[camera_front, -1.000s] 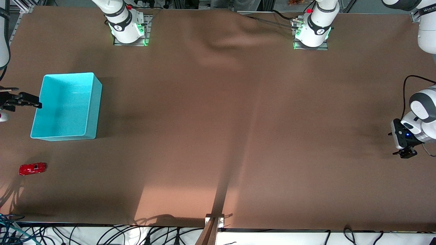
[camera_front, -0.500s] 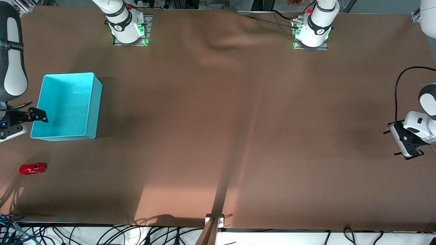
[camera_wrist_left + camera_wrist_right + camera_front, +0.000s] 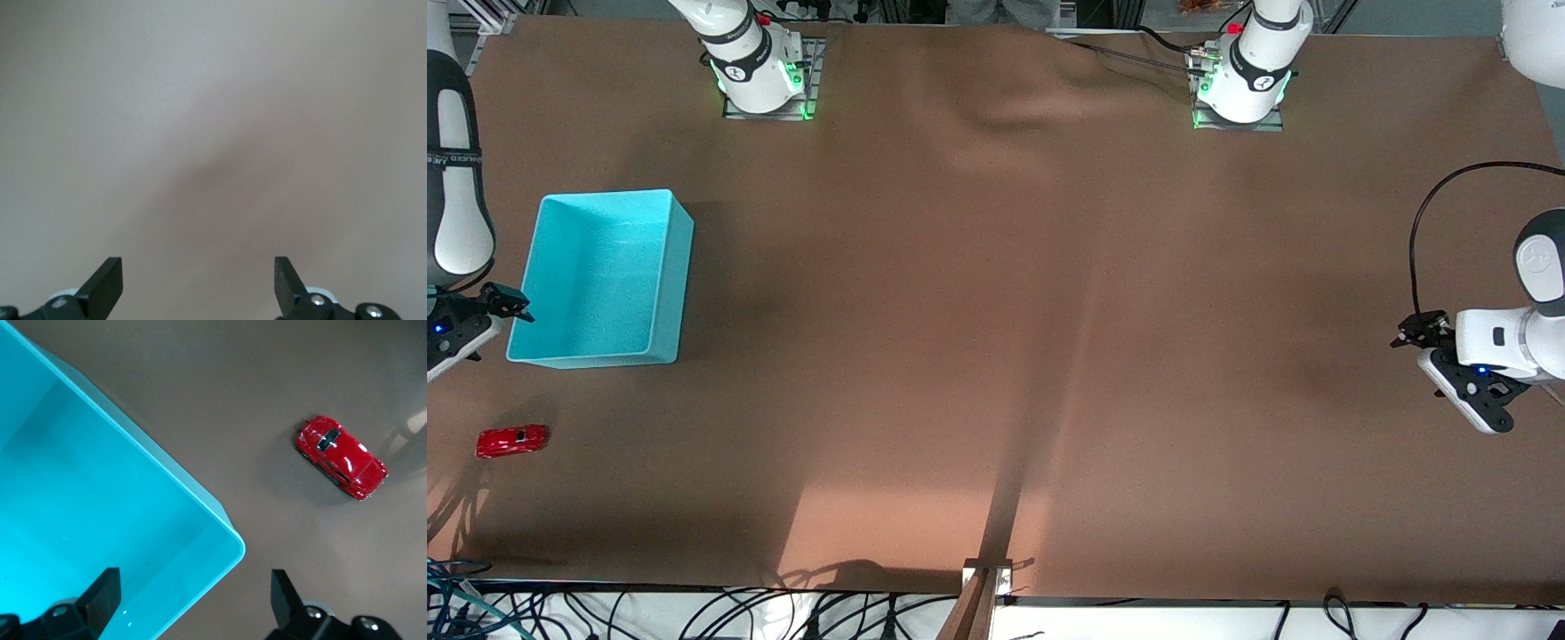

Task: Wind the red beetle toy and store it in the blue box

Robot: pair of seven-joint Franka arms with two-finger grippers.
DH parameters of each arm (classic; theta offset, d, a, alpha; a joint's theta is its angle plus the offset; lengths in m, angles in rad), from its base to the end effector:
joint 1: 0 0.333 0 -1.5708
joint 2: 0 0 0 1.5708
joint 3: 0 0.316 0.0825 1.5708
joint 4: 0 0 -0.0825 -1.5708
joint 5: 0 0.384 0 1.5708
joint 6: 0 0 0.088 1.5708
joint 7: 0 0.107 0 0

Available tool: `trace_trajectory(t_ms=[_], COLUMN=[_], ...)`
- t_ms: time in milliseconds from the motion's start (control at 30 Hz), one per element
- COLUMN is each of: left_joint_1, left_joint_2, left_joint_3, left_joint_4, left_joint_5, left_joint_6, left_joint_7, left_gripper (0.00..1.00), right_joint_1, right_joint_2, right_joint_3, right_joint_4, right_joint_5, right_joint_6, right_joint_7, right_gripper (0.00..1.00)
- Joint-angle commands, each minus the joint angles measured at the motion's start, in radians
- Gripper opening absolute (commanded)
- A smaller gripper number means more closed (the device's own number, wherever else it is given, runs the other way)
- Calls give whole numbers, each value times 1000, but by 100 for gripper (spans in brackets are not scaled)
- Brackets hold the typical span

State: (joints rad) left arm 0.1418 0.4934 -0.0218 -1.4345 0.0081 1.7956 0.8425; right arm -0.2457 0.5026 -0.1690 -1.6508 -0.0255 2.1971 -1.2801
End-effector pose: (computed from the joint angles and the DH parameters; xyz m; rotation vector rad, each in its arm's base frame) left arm 0.6787 0.0850 0.3977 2.8743 -1.0867 -0.1784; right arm 0.6303 -0.2635 0.3290 2.7322 1.3239 -0.0653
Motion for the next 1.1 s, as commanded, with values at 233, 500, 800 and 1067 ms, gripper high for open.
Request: trace_trajectory(t_ms=[233,500,800,1067], left_joint_1=[-122,-180,-214,-240], left_joint_2=[-107,-214,-377,-527], left_joint_3=[19,22,65,37], left_joint_4=[-1,-61,-191,-302], left_joint_5=[-20,-22,-54,-51], left_joint_6=[-131,-157,-156,-160], left_joint_7=[-345,-520,-585,-801], left_gripper=[100,100,100,100], right_joint_1=[-38,-78,-78,-83], right_joint_2=[36,161,238,318], right_joint_3=[11,17,19,43], right_joint_4=[52,200,286,377], right_joint_5=[15,90,102,107], right_joint_6=[-4,-4,4,38], right_joint_7=[-241,-467,-530,-539], right_gripper=[100,100,100,100])
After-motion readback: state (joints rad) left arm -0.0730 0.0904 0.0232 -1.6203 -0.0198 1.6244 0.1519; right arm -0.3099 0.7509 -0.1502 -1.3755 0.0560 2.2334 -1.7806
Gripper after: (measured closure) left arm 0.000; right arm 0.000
